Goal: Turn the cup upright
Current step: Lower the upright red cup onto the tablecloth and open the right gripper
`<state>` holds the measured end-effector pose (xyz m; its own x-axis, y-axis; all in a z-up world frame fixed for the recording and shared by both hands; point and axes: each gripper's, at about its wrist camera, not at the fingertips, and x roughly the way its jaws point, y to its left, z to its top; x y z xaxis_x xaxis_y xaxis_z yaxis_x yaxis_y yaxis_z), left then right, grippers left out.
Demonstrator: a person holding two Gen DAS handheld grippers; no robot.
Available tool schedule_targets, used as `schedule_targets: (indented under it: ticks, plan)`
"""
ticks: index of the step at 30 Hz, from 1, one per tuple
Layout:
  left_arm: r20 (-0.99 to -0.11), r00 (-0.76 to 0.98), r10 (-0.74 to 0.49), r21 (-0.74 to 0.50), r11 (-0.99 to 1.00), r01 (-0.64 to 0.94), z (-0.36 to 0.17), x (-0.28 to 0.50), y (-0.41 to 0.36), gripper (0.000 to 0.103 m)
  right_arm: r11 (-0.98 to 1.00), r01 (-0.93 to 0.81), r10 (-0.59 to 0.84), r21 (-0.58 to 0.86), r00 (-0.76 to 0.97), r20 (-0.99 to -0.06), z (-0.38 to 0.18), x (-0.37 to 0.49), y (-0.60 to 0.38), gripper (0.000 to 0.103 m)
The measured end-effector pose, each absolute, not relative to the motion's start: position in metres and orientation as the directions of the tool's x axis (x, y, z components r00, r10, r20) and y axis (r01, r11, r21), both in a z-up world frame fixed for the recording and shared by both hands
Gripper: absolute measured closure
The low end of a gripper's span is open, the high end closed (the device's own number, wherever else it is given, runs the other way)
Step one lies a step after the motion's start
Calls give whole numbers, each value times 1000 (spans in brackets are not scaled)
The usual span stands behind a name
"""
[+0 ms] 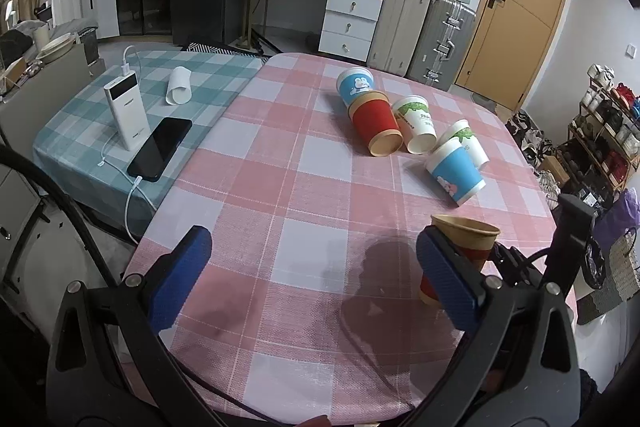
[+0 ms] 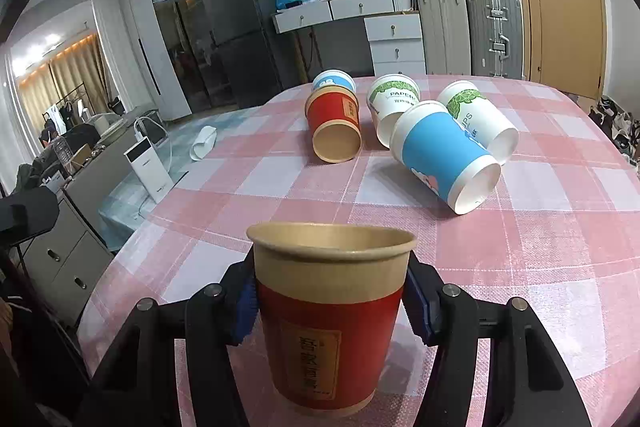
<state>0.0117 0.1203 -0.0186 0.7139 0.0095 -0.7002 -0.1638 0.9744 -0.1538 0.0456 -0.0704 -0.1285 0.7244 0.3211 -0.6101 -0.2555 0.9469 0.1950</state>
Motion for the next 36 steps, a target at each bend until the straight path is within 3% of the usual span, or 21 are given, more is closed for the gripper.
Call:
schedule_targets:
  ticks: [23, 25, 29, 36]
  plan:
    - [-702, 713, 7, -162, 972, -168, -18, 8, 120, 1, 949, -276, 307, 154, 695, -650, -143, -1, -71, 39]
    - [-701, 713, 8, -160, 973, -169, -18, 8, 120, 1, 949, -287, 302, 134, 697, -650, -143, -4, -68, 37]
    - [-701, 713, 7, -163, 972, -170, -18, 7, 120, 1, 942, -328, 295, 69, 715, -634, -138, -11, -58, 22]
    - [-701, 713, 9, -160, 972, -170, -18, 6, 120, 1, 941, -333, 295, 64, 709, -640, -137, -10, -58, 20]
